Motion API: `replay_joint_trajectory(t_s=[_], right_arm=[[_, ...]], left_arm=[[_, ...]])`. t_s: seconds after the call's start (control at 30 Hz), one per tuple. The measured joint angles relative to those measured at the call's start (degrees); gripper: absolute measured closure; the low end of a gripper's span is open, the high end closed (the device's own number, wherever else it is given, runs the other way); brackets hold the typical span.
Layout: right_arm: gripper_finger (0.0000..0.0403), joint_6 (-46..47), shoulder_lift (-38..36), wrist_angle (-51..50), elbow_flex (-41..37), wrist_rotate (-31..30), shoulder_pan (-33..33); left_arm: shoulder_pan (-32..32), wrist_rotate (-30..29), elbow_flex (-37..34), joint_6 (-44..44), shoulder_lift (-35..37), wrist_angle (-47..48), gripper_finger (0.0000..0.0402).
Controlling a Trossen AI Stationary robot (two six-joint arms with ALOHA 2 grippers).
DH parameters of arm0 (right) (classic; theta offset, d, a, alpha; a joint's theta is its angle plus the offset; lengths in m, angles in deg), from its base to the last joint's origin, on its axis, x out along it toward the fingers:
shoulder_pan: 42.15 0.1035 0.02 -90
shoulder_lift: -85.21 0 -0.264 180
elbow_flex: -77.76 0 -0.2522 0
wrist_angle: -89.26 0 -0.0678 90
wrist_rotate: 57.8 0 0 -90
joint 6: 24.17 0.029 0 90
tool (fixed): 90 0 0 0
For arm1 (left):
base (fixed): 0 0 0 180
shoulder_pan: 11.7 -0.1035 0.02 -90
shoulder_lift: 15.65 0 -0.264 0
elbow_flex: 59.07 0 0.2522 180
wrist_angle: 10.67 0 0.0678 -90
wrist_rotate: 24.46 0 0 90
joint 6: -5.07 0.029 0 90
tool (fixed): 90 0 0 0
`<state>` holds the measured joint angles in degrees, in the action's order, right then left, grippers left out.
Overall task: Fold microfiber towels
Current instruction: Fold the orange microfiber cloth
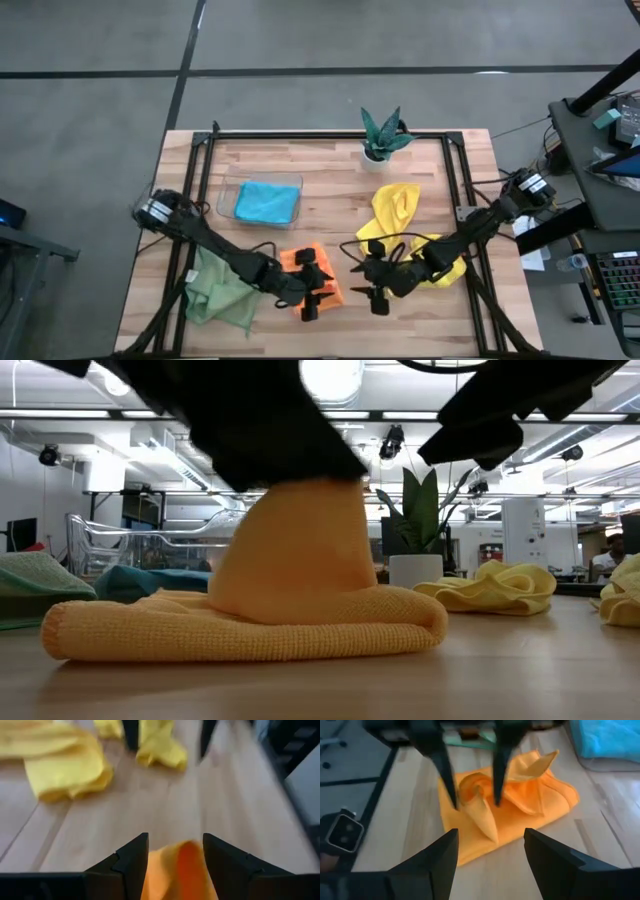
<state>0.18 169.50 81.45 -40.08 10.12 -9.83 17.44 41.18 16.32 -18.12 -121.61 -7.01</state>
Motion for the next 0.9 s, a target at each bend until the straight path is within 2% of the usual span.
replay_joint_trajectory(t_s=[0.17,0.27,0.37,0.43,0.6,0.9], right_arm=[[0.0188,-0.97,0.02,1.68,-0.84,0.01,0.04],[0.0188,-1.46,0.04,1.97,-0.84,-0.01,0.02],[0.0188,-1.83,0.04,2.06,-0.84,-0.01,0.04],[0.0188,-1.87,0.04,2.06,-0.84,0.01,0.04],[0.0188,-1.89,0.09,2.06,-0.91,0.01,0.04],[0.0188,-1.16,0.98,2.36,-0.93,0.01,0.04]], left_arm=[[0.72,1.86,1.28,-0.31,-0.99,4.36,0.0257],[1.54,3.10,1.61,-0.34,-0.62,5.32,0.0308],[2.56,4.88,2.03,-0.30,-0.07,5.99,0.0375],[3.42,5.61,2.18,-0.32,0.49,7.75,0.0392],[4.98,10.46,1.86,-0.48,0.71,10.29,0.0367],[5.51,12.35,1.81,-6.30,1.28,17.65,0.0295]])
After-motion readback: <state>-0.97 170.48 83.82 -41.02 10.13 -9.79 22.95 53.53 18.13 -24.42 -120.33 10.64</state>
